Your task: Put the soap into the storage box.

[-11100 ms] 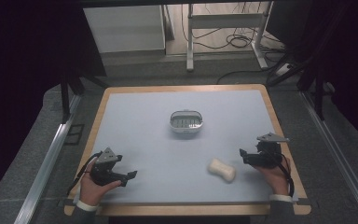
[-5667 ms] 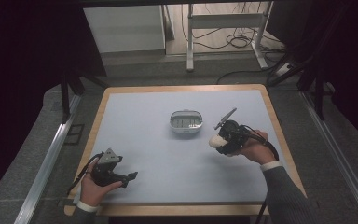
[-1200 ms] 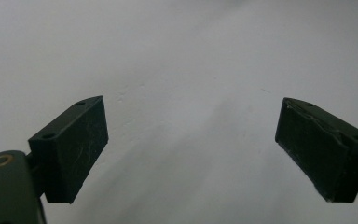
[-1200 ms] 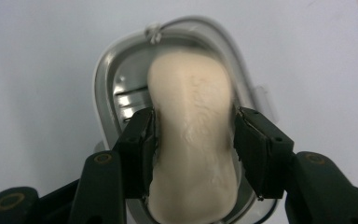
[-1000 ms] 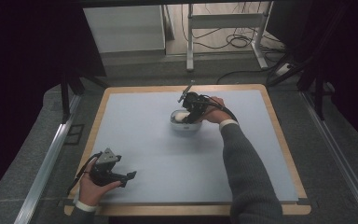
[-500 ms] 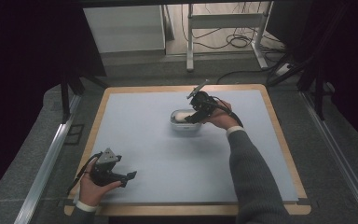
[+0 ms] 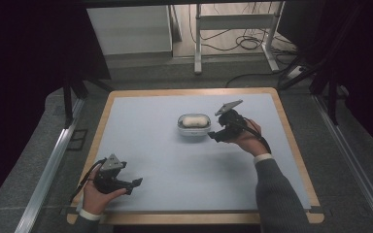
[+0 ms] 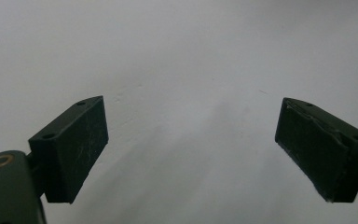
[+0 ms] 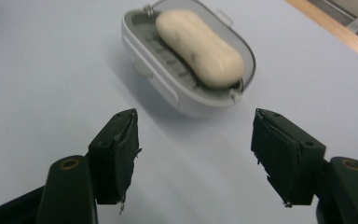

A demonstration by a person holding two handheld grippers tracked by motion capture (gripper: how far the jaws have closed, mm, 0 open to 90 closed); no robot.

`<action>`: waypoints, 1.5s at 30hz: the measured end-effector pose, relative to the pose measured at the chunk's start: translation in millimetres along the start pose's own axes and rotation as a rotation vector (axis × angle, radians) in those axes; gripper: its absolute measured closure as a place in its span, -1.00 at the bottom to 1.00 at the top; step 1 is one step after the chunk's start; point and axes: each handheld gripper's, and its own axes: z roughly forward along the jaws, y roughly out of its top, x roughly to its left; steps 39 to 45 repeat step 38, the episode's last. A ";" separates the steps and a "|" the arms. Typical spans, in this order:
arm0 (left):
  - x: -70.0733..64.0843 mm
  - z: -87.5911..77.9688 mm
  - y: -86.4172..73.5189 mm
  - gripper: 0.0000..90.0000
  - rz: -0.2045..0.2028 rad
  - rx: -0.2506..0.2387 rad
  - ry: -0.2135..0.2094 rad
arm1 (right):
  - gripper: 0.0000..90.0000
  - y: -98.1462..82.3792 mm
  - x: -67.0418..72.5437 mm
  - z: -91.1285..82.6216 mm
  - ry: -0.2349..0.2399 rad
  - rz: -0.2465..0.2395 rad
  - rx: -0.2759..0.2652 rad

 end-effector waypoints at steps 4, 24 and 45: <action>0.0 0.2 0.0 -0.78 0.000 0.001 0.002 | -0.30 -26.0 1.0 -12.2 -0.018 0.035 -0.014; -0.8 0.6 0.2 -0.78 -0.001 0.004 0.004 | -0.36 -122.0 11.7 -30.6 -0.061 0.185 -0.083; -0.4 0.7 0.2 -0.78 0.001 0.004 0.008 | -0.47 -135.1 13.0 -31.8 -0.103 0.238 -0.161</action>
